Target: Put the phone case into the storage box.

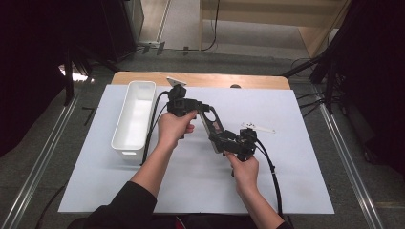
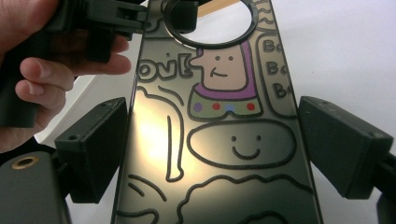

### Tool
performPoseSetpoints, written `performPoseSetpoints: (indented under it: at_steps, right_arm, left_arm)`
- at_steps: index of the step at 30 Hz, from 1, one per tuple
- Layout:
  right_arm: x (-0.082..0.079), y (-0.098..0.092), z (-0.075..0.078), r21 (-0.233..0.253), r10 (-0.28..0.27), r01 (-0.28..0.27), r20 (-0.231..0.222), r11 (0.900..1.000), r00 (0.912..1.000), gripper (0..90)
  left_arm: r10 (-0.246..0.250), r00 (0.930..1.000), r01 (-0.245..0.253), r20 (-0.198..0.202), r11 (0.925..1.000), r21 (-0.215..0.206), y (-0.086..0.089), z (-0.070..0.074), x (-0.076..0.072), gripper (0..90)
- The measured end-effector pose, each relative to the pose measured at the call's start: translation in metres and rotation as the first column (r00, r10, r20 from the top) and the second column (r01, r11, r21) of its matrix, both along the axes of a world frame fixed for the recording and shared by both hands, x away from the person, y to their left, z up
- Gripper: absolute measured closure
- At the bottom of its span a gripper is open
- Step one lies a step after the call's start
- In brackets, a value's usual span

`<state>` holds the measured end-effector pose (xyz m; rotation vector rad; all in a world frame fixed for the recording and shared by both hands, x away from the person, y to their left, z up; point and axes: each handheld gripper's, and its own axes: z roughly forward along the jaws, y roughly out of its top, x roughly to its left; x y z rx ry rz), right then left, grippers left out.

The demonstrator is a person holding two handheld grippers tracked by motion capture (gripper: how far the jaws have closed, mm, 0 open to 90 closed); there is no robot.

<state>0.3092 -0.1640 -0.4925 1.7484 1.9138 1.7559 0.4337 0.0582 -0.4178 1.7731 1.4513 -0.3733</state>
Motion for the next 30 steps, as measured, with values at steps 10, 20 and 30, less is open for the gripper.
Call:
performPoseSetpoints:
  at_steps: [10,20,30]
  right_arm:
    - [-0.0014,0.0022,-0.002,-0.005,-0.014,0.014,0.005,1.0,0.9999,10.9]
    - [-0.0016,0.0029,-0.0031,-0.006,-0.024,0.024,0.007,1.0,0.9997,10.9]
    - [-0.0017,0.0031,-0.0036,-0.006,-0.026,0.026,0.015,1.0,0.9995,10.8]
  left_arm:
    - [0.015,0.9999,-0.015,0.007,0.9999,0.003,-0.0006,0.0001,-0.0003,59.9]
    - [0.019,0.9998,-0.019,0.008,0.9998,-0.003,-0.001,-0.001,-0.0008,66.5]
    - [0.026,0.9996,-0.026,-0.006,0.9993,-0.027,-0.0008,-0.0025,-0.0002,70.3]
